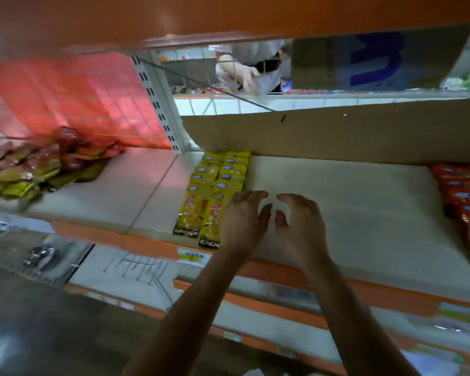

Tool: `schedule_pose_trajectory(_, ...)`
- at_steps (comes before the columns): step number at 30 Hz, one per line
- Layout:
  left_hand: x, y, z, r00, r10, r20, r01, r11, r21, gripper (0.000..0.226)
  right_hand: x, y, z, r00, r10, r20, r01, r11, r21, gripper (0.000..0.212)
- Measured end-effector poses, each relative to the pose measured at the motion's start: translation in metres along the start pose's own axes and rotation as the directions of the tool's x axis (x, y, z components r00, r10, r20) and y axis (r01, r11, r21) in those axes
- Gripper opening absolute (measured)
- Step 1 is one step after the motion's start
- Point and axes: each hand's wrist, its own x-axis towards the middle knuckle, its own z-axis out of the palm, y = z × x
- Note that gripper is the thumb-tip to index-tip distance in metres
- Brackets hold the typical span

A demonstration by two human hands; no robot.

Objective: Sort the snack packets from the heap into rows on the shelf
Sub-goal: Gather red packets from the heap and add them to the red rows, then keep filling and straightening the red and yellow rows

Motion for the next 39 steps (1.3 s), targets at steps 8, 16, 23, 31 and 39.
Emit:
schedule_pose_trajectory(8, 0.002, -0.110, -0.067, 0.999, -0.009, -0.034, 0.012, 0.995, 0.102, 0.030, 0.017, -0.096, 0.085, 0.998, -0.033, 0.053, 0.033, 0.999, 0.002, 0.036)
schedule_pose_trajectory(16, 0.015, -0.181, -0.086, 0.975, -0.209, -0.080, 0.222, 0.942, 0.251, 0.052, 0.050, -0.142, 0.137, 0.970, -0.186, 0.157, 0.188, 0.982, 0.002, 0.032)
schedule_pose_trajectory(23, 0.025, -0.253, -0.118, 0.896, -0.416, -0.153, 0.443, 0.854, 0.274, 0.057, 0.068, -0.198, 0.197, 0.907, -0.260, 0.330, 0.266, 0.964, 0.029, 0.045)
schedule_pose_trajectory(31, 0.063, -0.350, -0.161, 0.903, -0.408, -0.131, 0.429, 0.866, 0.257, 0.050, 0.103, -0.273, 0.275, 0.925, -0.079, 0.373, 0.063, 0.997, 0.055, 0.044)
schedule_pose_trajectory(39, 0.122, -0.427, -0.187, 0.975, -0.220, -0.028, 0.218, 0.931, 0.293, 0.040, 0.156, -0.321, 0.337, 0.942, 0.158, 0.296, -0.228, 0.949, 0.219, 0.036)
